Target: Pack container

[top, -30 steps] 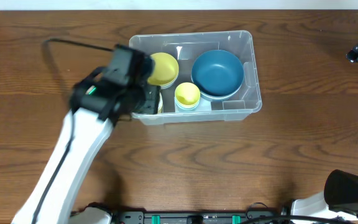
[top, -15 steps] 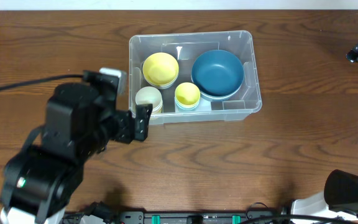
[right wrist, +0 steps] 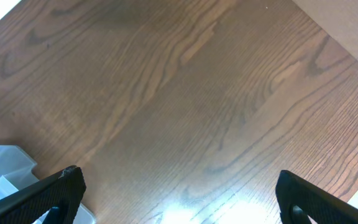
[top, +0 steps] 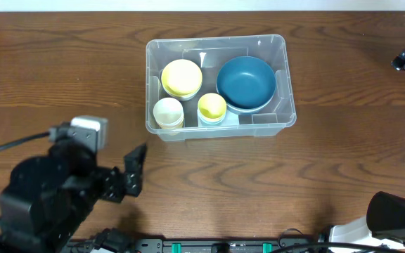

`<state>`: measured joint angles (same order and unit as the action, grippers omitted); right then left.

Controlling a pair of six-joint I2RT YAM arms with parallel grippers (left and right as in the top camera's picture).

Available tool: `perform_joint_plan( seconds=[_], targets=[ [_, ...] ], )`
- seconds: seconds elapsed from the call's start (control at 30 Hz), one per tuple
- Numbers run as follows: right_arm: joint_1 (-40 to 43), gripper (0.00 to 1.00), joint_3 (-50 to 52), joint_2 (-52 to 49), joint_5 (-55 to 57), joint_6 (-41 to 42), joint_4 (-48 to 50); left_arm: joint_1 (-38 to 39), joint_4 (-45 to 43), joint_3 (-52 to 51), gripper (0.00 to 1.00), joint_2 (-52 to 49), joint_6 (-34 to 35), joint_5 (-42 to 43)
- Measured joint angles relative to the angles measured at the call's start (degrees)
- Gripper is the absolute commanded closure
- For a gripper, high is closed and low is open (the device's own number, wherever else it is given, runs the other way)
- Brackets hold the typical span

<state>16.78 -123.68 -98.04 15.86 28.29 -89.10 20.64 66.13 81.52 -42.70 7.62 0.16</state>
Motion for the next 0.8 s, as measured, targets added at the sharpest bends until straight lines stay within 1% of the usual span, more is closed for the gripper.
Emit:
perform_joint_plan(
  seconds=[0.17,0.23,0.37,0.47,0.6,0.67,0.8],
  targets=[
    [0.0,0.01,0.0,0.0,0.0,0.0,0.0,0.0,4.0,0.0,0.02,7.5,0.0,-7.8],
    [0.0,0.01,0.0,0.0,0.0,0.0,0.0,0.0,6.3,0.0,0.02,11.1,0.0,-9.6],
    [0.0,0.01,0.0,0.0,0.0,0.0,0.0,-1.4,11.6,0.1,0.02,19.2,0.6,-10.9],
    [0.0,0.01,0.0,0.0,0.0,0.0,0.0,-3.9,12.3,-0.1,0.02,25.7,2.6,-10.9],
    [0.0,0.01,0.0,0.0,0.0,0.0,0.0,-8.1,7.2,-5.2,0.02,34.2,5.8,-10.9],
    [0.0,0.01,0.0,0.0,0.0,0.0,0.0,-10.4,1.5,-10.3,0.02,37.6,7.3,-10.9],
    [0.0,0.01,0.0,0.0,0.0,0.0,0.0,-13.1,-14.4,-22.9,0.02,40.8,9.6,-10.5]
  ],
)
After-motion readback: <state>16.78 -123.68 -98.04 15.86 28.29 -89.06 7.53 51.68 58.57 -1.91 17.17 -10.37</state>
